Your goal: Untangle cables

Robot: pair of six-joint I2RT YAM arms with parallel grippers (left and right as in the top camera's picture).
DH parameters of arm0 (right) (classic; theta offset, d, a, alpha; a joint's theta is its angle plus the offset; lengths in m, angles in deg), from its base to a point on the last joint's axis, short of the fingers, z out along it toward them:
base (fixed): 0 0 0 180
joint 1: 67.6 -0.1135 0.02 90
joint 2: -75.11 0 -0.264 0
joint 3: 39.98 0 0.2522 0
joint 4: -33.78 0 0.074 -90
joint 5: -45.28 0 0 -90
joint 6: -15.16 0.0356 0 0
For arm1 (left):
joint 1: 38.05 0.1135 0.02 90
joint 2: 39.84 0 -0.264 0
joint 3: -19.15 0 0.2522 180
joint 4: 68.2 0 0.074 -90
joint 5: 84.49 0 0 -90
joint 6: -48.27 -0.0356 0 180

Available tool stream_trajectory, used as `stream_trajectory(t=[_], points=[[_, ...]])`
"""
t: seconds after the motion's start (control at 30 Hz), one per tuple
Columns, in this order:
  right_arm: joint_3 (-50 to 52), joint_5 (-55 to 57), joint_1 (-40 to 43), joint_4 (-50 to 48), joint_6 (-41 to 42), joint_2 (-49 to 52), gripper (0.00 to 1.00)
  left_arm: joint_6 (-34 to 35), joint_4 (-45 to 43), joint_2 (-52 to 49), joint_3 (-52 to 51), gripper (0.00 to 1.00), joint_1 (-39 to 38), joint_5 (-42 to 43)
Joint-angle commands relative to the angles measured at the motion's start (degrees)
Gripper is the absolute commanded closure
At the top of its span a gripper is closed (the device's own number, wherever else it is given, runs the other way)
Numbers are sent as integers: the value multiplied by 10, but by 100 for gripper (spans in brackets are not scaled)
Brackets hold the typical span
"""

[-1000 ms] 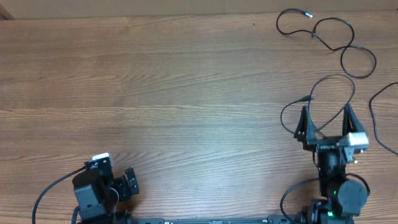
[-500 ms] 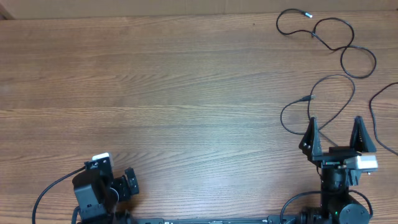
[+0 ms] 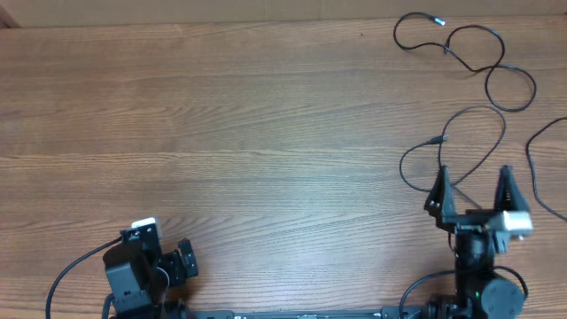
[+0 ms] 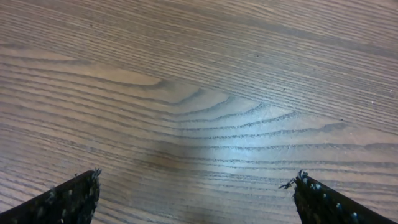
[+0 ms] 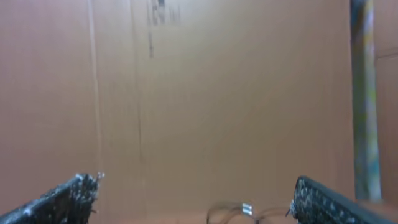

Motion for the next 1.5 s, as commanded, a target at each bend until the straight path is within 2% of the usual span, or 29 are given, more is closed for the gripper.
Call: stream_trajectory(t=[0.0,0.27,1.47], points=[[2,3,3,63,1,-5,0,-5,0,5,1,0,-4,-5],[2,4,3,241,3,-5,0,-5,0,5,1,0,-4,-5],[2,4,3,239,2,-5,0,-5,0,5,1,0,-4,-5]])
